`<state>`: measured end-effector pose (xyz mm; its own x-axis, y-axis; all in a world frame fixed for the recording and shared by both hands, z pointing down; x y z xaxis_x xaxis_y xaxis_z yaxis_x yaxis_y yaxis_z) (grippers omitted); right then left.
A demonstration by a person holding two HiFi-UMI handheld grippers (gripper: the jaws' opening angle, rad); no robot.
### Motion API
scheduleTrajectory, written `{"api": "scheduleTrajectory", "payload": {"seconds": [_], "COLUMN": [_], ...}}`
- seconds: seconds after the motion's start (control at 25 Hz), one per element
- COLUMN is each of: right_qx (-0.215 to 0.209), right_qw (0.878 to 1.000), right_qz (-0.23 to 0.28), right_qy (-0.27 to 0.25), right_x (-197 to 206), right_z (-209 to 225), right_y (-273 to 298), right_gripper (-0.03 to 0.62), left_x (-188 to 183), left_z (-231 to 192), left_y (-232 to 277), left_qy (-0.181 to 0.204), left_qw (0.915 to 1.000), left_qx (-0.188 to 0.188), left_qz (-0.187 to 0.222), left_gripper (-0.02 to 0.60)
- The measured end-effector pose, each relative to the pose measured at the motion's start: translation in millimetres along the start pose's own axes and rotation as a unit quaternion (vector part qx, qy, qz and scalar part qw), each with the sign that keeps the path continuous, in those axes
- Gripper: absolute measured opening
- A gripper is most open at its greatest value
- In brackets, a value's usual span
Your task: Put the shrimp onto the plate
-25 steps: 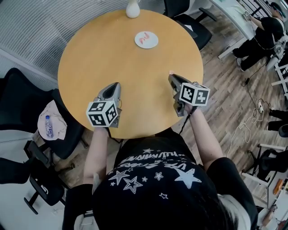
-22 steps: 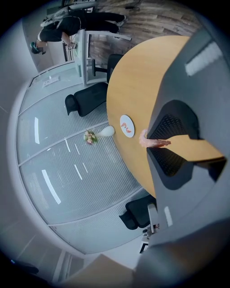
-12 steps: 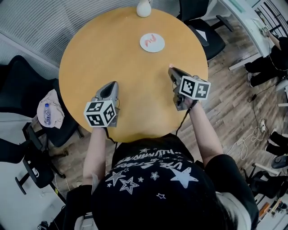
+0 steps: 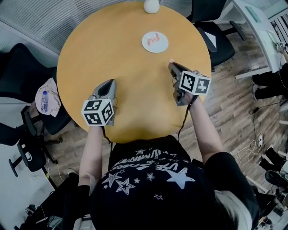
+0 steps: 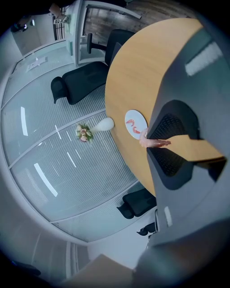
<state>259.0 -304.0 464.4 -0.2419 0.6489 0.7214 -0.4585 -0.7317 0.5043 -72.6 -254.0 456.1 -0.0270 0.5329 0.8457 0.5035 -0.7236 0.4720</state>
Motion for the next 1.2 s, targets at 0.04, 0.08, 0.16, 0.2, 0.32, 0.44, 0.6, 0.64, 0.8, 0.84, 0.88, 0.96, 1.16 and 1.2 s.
{"api": "scheduleTrajectory", "payload": {"seconds": [0.04,0.08,0.16,0.2,0.32,0.44,0.6,0.64,0.8,0.84,0.88,0.96,1.16,1.2], "right_qx": [-0.003,-0.005,-0.010,-0.013,-0.020,-0.027,-0.029,-0.027,-0.016,-0.015,-0.014,-0.009,0.006,0.006], "right_qw": [1.000,1.000,1.000,1.000,0.999,0.999,0.998,0.998,0.996,0.995,0.994,0.991,0.984,0.983], "right_qz": [-0.002,-0.004,-0.009,-0.011,-0.021,-0.031,-0.045,-0.048,-0.068,-0.072,-0.076,-0.084,-0.108,-0.112], "right_qy": [-0.001,-0.003,-0.007,-0.009,-0.017,-0.021,-0.028,-0.031,-0.058,-0.068,-0.079,-0.105,-0.142,-0.144], "right_x": [-2,-4,-7,-9,-13,-19,-22,-22,-24,-25,-26,-27,-28,-28], "right_z": [3,6,12,13,17,23,31,33,43,44,46,49,58,59], "right_y": [4,9,18,22,34,49,67,71,87,90,94,103,128,133], "right_gripper": [0.060,0.060,0.060,0.060,0.060,0.060,0.060,0.060,0.060,0.060,0.060,0.060,0.060,0.060], "left_x": [-1,-2,-6,-9,-16,-24,-29,-29,-30,-29,-28,-26,-21,-20], "left_z": [2,4,9,11,17,19,20,20,21,21,20,18,11,9], "left_y": [3,5,11,13,20,26,38,42,56,60,63,70,85,88], "left_qy": [0.002,0.004,0.004,0.004,0.006,0.003,0.003,0.002,-0.001,-0.003,-0.005,-0.010,-0.025,-0.028], "left_qw": [1.0000,1.0000,1.0000,1.0000,1.0000,1.0000,0.9999,0.9999,0.9999,0.9999,0.9998,0.9997,0.9991,0.9989], "left_qx": [-0.003,-0.005,-0.005,-0.005,-0.004,-0.005,-0.010,-0.010,-0.006,-0.006,-0.006,-0.008,-0.008,-0.007], "left_qz": [-0.001,-0.001,0.001,0.003,0.000,0.000,-0.005,-0.006,-0.013,-0.016,-0.018,-0.022,-0.033,-0.036], "left_gripper": [0.002,0.002,0.002,0.002,0.002,0.002,0.002,0.002,0.002,0.002,0.002,0.002,0.002,0.002]}}
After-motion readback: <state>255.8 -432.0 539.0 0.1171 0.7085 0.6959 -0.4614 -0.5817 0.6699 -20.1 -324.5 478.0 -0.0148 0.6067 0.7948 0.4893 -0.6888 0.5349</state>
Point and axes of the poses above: the fingertips, and each gripper's own axes: y forward along the fingers, z to its right, x out of its underside, the point moved 8 cm from there along -y, backward along the fingers
